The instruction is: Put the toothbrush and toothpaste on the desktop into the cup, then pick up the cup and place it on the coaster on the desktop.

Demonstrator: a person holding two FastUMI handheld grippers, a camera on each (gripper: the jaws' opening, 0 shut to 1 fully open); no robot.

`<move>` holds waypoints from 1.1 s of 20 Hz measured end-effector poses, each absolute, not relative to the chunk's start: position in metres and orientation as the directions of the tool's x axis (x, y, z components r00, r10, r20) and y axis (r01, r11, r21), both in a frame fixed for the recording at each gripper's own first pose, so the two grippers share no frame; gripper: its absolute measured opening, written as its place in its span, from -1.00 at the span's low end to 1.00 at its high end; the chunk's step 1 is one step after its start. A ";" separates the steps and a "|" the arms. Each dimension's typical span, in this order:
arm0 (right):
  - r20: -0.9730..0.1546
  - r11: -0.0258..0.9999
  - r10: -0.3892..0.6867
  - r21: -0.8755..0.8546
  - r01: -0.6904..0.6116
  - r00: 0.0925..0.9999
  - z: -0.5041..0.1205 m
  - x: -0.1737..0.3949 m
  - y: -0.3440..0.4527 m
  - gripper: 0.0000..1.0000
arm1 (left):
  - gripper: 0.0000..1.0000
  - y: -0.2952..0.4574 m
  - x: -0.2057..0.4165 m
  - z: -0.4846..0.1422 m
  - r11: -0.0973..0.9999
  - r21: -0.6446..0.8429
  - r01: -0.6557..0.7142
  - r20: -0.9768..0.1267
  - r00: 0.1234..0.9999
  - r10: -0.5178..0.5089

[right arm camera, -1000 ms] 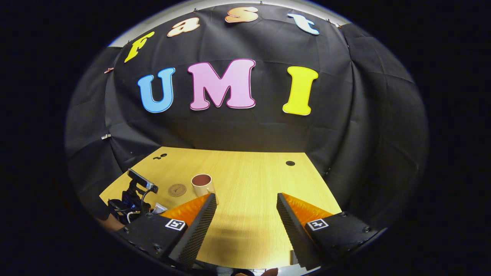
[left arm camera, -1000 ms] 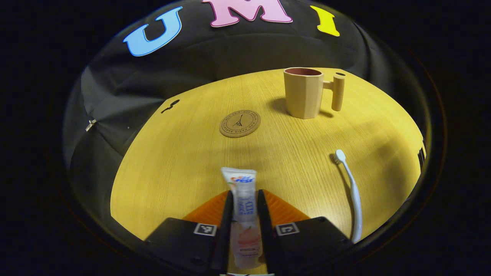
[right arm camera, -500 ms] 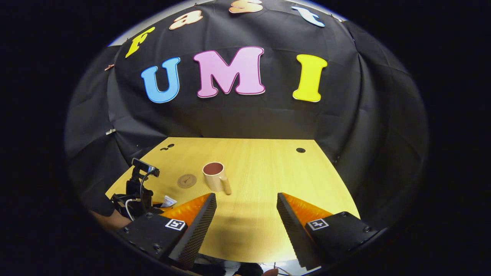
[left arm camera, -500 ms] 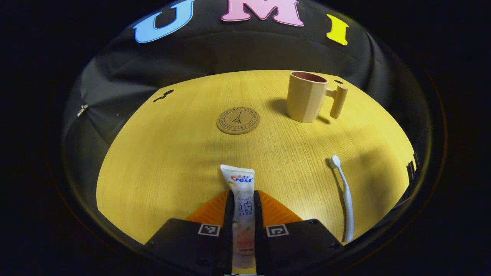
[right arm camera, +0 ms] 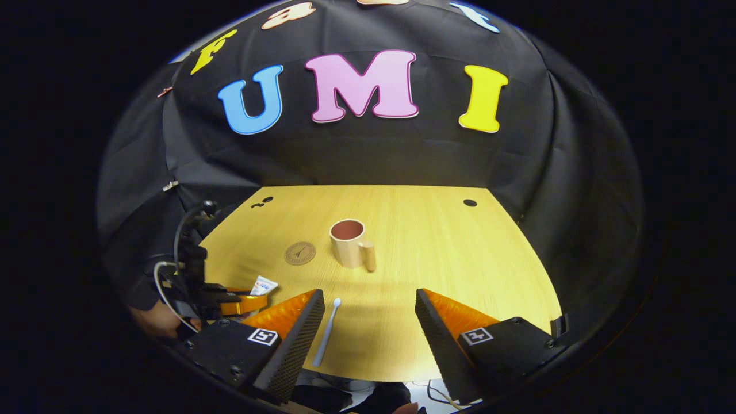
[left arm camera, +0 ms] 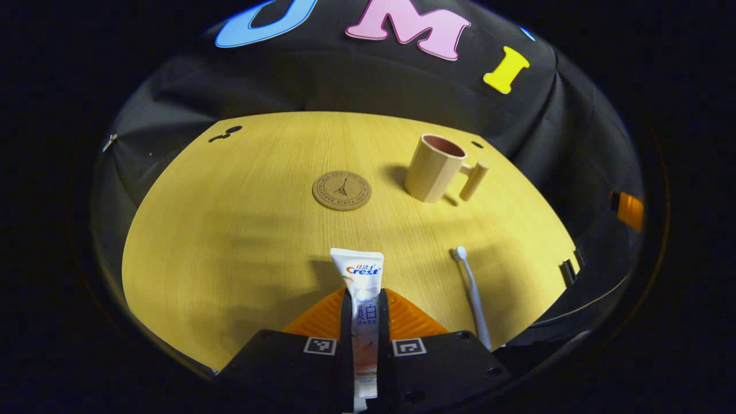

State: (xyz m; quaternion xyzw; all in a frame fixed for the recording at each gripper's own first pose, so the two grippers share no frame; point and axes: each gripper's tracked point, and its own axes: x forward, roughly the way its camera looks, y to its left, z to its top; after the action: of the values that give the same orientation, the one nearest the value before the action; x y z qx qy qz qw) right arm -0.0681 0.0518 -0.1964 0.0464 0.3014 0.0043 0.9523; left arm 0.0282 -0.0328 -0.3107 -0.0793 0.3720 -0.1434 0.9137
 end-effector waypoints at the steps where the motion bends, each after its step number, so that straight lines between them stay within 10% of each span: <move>1: -0.589 0.996 0.035 0.085 0.018 0.808 -0.204 -0.069 0.058 0.96 | -0.58 -0.028 0.025 -0.301 0.943 -0.258 0.211 -0.641 0.693 -0.330; 22: -0.860 0.999 0.005 0.028 0.036 0.510 -0.386 -0.045 0.132 0.84 | -0.58 0.061 -0.039 -0.256 0.944 -0.274 0.183 -0.570 0.760 -0.313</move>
State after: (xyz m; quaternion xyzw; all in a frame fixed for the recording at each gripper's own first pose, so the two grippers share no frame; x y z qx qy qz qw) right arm -0.0447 0.1319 -0.3860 0.0209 0.4950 -0.0089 0.8686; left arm -0.0387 0.0613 -0.2561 -0.1013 0.3201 -0.1331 0.9325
